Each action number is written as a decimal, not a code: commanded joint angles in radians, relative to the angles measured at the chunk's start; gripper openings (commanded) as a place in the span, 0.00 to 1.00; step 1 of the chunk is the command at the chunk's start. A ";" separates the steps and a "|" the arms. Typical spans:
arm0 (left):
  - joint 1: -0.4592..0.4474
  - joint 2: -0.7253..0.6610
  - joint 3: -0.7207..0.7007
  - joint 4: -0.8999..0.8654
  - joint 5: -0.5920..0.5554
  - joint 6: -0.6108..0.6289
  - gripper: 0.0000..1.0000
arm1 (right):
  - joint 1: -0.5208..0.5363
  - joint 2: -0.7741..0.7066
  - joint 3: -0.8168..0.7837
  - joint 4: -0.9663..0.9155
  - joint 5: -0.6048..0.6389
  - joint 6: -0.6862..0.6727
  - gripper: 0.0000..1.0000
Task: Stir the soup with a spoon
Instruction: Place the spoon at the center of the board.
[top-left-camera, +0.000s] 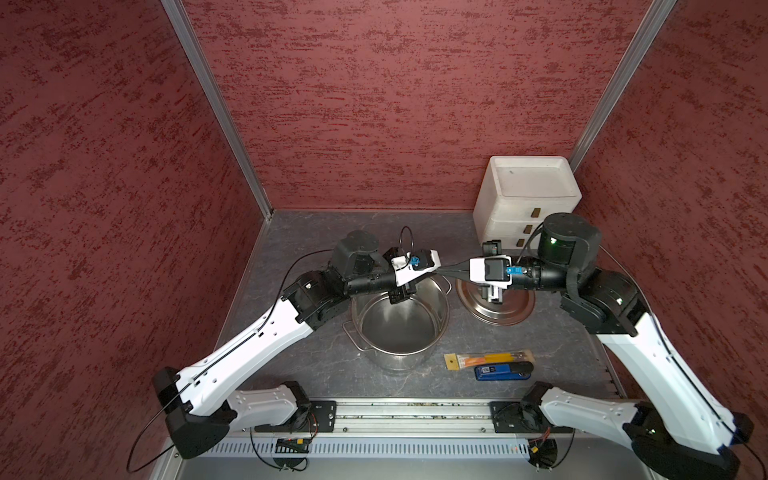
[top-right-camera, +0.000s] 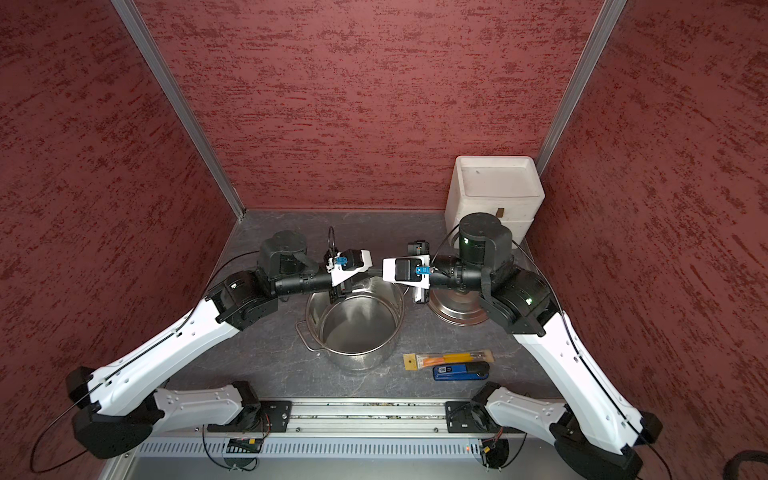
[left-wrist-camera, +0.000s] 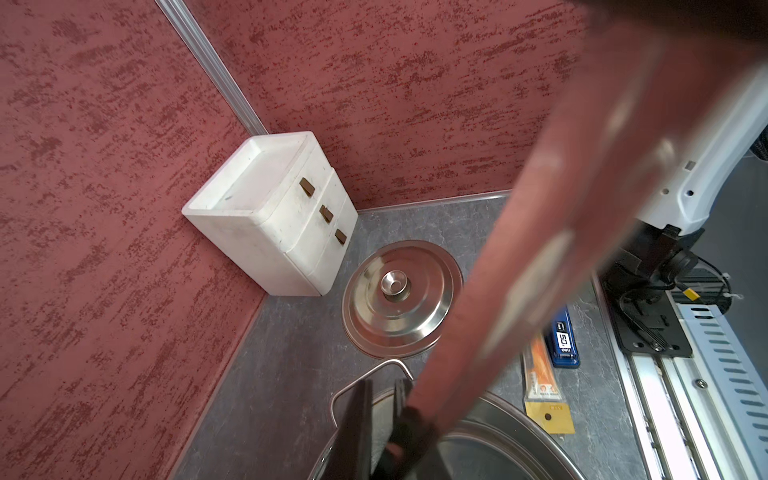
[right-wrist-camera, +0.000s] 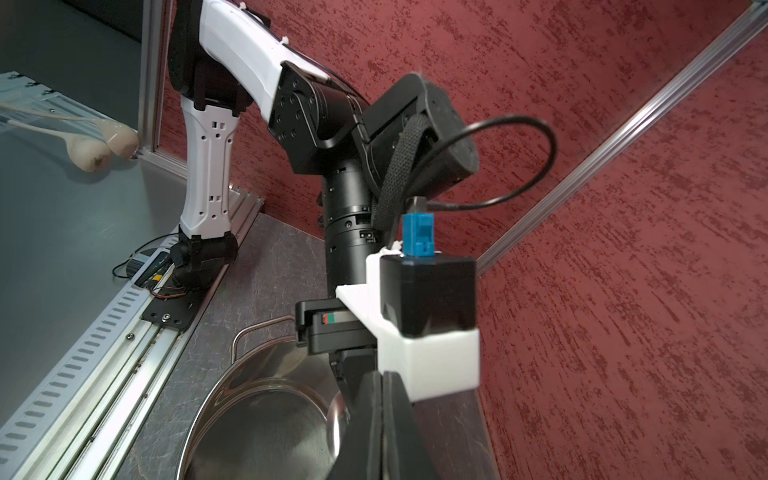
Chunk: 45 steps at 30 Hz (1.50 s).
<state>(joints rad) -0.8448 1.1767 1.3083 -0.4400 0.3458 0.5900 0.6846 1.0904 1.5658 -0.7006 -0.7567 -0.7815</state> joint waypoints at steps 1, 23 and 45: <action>-0.003 -0.047 -0.026 0.132 -0.101 0.020 0.00 | 0.010 -0.029 -0.020 0.022 -0.064 0.071 0.00; -0.080 -0.383 -0.188 0.259 -0.483 1.169 0.00 | 0.012 0.189 0.131 0.254 -0.136 1.940 0.52; -0.072 -0.415 -0.217 0.222 -0.467 1.228 0.00 | 0.161 0.264 0.034 0.327 -0.188 2.025 0.47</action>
<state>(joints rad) -0.9195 0.7624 1.0786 -0.2310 -0.1314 1.8126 0.8413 1.3766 1.6196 -0.4412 -0.9356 1.2232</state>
